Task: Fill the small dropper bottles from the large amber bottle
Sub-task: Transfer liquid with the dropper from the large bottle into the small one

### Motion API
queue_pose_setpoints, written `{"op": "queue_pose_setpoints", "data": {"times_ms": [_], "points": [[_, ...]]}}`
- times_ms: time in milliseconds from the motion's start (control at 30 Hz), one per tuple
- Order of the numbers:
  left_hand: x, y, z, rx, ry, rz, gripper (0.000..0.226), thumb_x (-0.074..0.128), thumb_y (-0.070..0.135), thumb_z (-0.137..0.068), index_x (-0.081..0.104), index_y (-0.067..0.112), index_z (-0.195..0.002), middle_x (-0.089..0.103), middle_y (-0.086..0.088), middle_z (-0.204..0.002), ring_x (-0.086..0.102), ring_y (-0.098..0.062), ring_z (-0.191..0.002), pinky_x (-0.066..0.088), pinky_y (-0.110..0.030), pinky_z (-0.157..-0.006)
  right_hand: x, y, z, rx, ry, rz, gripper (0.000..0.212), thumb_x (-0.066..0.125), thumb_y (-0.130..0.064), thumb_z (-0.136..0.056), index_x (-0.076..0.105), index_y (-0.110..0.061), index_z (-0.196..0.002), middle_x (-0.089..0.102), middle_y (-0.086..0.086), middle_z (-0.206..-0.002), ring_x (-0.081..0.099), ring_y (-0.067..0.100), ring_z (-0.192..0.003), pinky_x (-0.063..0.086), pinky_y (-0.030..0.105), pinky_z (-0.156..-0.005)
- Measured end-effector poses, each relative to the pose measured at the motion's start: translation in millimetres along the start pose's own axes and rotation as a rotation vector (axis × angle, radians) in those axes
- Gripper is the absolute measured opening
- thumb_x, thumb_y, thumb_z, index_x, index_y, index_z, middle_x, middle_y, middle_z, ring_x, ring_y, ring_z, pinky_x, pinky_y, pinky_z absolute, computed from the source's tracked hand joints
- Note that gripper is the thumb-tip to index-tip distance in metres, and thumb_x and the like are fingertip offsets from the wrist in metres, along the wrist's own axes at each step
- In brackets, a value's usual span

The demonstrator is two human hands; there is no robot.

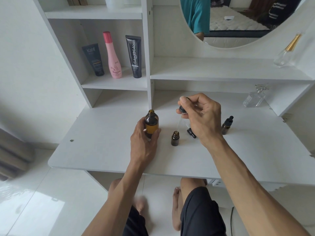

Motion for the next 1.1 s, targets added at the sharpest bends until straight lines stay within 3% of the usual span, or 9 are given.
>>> {"op": "queue_pose_setpoints", "data": {"times_ms": [733,933,1100], "points": [[-1,2,1,-0.004,0.002,0.019,0.042,0.071,0.027,-0.089,0.052,0.026,-0.127,0.064,0.008,-0.107,0.066,-0.006,-0.08,0.04,-0.003,-0.067,-1,3,2,-0.02,-0.03,-0.023,0.013,0.072,-0.022,-0.093,0.071,-0.01,-0.088,0.075,0.009,-0.08,0.076,0.02,-0.074,0.061,0.038,-0.067],[-1,1,0,-0.004,-0.002,0.008,0.043,0.07,0.028,-0.09,0.051,0.025,-0.128,0.064,0.009,-0.109,0.065,-0.004,-0.08,0.041,-0.003,-0.069,-2,-18,-6,-0.034,0.061,-0.193,0.006,0.07,-0.017,-0.094,0.07,-0.011,-0.091,0.072,0.01,-0.087,0.077,0.022,-0.078,0.06,0.03,-0.067],[-1,0,0,0.001,-0.005,0.016,0.043,0.07,0.028,-0.09,0.051,0.026,-0.128,0.065,0.009,-0.108,0.066,-0.005,-0.079,0.041,-0.004,-0.069,25,-32,-19,-0.047,0.07,-0.342,0.008,0.069,-0.015,-0.095,0.068,-0.006,-0.094,0.069,0.011,-0.087,0.076,0.024,-0.078,0.062,0.034,-0.072]]}}
Point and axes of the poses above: each hand's wrist, its own z-axis away from the middle knuckle, its own x-axis out of the palm, y = z × x, the point moved 3 cm from there along -z, towards the middle knuckle
